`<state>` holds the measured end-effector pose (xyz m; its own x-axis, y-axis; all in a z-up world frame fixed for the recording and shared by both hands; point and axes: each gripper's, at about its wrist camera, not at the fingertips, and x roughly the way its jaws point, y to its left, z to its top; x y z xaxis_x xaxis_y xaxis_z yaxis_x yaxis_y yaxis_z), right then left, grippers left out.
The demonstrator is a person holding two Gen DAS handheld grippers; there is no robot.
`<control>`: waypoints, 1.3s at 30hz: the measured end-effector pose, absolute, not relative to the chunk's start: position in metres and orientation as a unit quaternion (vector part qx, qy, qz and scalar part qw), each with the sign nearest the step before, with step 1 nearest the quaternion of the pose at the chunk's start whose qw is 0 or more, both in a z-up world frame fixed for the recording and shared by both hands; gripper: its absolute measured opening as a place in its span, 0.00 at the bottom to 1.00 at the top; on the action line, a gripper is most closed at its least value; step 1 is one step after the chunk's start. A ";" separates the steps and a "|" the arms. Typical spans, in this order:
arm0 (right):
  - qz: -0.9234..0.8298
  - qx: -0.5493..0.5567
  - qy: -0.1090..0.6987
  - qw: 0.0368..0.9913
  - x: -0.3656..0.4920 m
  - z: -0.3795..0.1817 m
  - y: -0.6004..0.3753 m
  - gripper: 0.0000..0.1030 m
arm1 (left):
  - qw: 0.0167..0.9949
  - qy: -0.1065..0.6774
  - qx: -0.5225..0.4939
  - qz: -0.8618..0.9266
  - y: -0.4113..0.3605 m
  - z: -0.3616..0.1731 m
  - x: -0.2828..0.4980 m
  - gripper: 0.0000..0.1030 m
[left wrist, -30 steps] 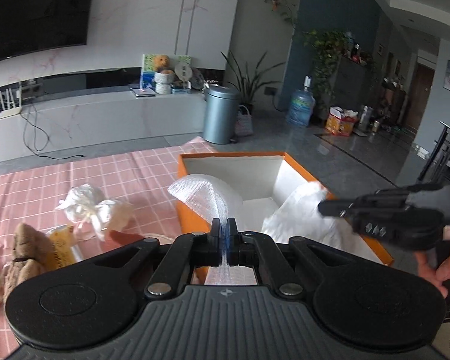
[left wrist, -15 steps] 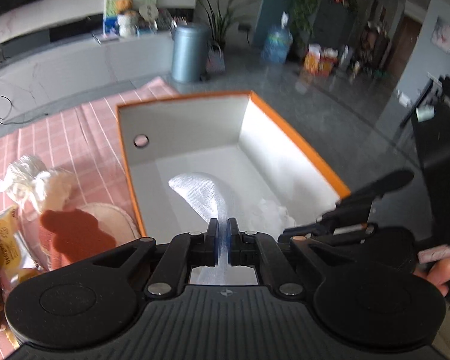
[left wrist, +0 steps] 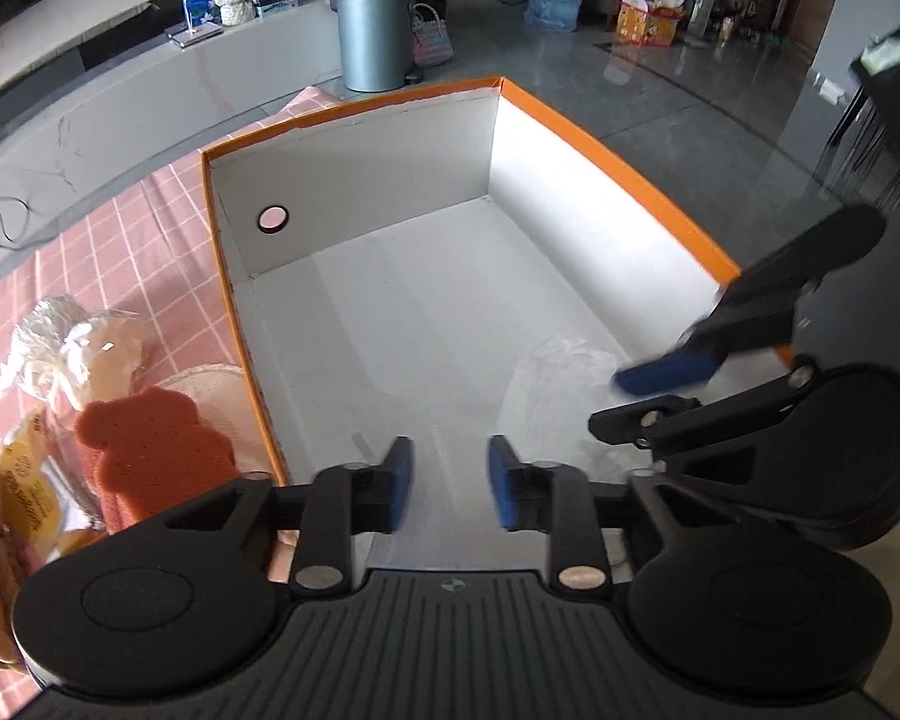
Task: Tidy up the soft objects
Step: 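Open the left tool over the box while the right tool opens, dropping the plastic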
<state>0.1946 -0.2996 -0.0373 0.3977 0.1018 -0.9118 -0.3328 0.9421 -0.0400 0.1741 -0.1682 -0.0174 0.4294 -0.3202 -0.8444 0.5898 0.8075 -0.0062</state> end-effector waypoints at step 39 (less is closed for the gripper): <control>0.021 -0.107 0.334 0.936 0.108 0.037 -0.274 0.90 | 0.920 0.292 0.033 -0.258 -0.085 0.042 0.110 0.80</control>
